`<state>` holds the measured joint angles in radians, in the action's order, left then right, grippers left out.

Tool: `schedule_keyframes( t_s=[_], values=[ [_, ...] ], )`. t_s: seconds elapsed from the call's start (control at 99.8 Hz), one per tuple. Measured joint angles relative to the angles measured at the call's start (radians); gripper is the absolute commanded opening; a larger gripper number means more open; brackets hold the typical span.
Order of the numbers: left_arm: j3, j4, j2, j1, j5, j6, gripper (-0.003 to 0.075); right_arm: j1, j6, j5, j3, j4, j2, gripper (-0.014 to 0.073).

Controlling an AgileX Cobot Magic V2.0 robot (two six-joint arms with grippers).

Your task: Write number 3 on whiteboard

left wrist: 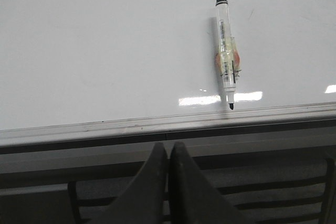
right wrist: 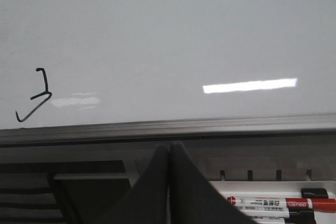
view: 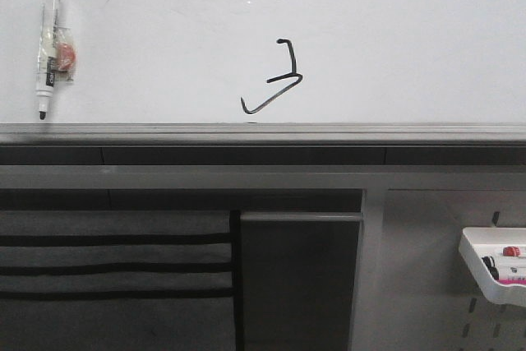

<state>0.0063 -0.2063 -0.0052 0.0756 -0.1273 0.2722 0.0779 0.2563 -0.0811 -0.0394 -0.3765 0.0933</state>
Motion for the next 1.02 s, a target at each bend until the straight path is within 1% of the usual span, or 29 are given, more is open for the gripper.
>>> schedule_keyframes(
  t_s=[0.12,0.211,0.251,0.281,0.311,0.381,0.431,0.501,0.642,1.022],
  values=[
    [0.0,0.0,0.0,0.0,0.0,0.0,-0.0018,0.0,0.0,0.045,0.057,-0.007,-0.069,-0.0074],
    [0.0,0.0,0.0,0.0,0.002,0.0,-0.0018,0.0,-0.004,0.061,0.057,-0.006,-0.099,-0.0074],
    [0.0,0.0,0.0,0.0,0.002,0.0,-0.0018,0.0,-0.022,0.064,0.057,0.018,-0.103,-0.0074],
    [0.0,0.0,0.0,0.0,0.002,0.0,-0.0018,0.0,-0.051,0.066,0.057,0.051,-0.103,-0.0074],
    [0.0,0.0,0.0,0.0,0.002,0.0,-0.0018,0.0,-0.092,0.072,0.057,0.113,-0.103,-0.0074],
    [0.0,0.0,0.0,0.0,0.002,0.0,-0.0018,0.0,-0.217,0.088,0.057,0.243,-0.103,-0.0074],
    [0.0,0.0,0.0,0.0,0.002,0.0,-0.0018,0.0,-0.289,0.098,0.057,0.295,-0.103,-0.0074],
    [0.0,0.0,0.0,0.0,0.002,0.0,-0.0018,0.0,-0.34,0.114,0.057,0.332,-0.103,-0.0074],
    [0.0,0.0,0.0,0.0,0.002,0.0,-0.0018,0.0,-0.369,0.125,0.057,0.352,-0.103,-0.0074],
    [0.0,0.0,0.0,0.0,0.002,0.0,-0.0018,0.0,-0.377,0.125,0.057,0.354,-0.103,-0.0074]
  ],
)
